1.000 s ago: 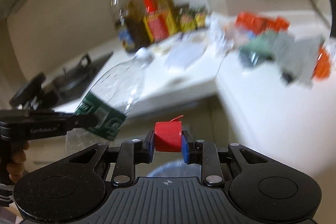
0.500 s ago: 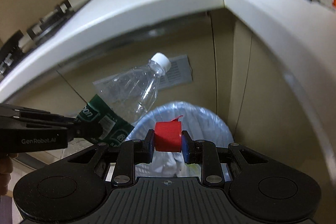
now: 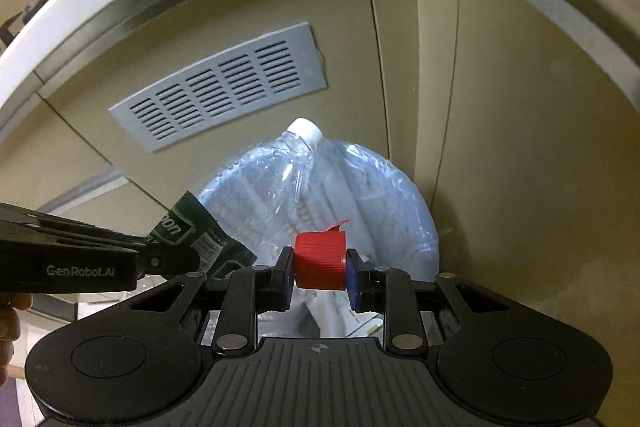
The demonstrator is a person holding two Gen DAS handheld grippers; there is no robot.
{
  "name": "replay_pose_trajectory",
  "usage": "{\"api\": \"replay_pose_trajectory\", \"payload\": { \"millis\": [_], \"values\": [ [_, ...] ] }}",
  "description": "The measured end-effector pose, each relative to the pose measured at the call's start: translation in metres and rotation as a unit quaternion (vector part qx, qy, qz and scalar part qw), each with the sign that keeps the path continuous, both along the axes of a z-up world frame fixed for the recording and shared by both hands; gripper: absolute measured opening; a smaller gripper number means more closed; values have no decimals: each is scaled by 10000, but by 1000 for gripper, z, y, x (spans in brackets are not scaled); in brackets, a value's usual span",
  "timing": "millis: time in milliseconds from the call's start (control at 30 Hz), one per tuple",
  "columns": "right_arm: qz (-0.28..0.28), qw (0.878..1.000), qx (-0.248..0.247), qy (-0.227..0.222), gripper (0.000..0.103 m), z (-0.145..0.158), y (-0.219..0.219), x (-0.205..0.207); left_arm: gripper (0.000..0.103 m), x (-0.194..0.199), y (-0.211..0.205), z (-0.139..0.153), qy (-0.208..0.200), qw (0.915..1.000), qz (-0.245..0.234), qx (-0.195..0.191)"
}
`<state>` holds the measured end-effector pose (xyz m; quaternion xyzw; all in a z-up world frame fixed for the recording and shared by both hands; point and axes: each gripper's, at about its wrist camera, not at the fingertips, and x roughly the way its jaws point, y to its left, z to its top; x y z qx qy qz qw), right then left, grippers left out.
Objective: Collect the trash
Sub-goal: 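Carry the bottle and red cap down to the wastebasket, then open both tools to drop bottle and cap into the wastebasket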
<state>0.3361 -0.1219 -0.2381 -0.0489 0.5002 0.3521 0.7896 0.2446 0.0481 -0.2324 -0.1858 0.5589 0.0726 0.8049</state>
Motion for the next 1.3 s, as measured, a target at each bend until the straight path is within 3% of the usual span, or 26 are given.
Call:
{"api": "replay_pose_trajectory", "payload": {
  "millis": [233, 400, 800, 933, 1300],
  "values": [
    [-63, 9999, -71, 59, 26, -10, 6, 5, 18, 12, 6, -25, 256, 9995, 41, -193],
    [-104, 9998, -86, 111, 26, -15, 9, 8, 34, 15, 12, -28, 289, 9991, 120, -271],
    [-296, 9994, -88, 182, 27, -24, 16, 17, 34, 15, 13, -19, 212, 9997, -134, 55],
    [-374, 9992, -64, 145, 49, -25, 18, 20, 36, 15, 12, -17, 182, 9996, -199, 122],
    [-346, 9990, -19, 280, 50, -12, 12, 0, 37, -2, 11, 1, 63, 9987, -309, 409]
  ]
}}
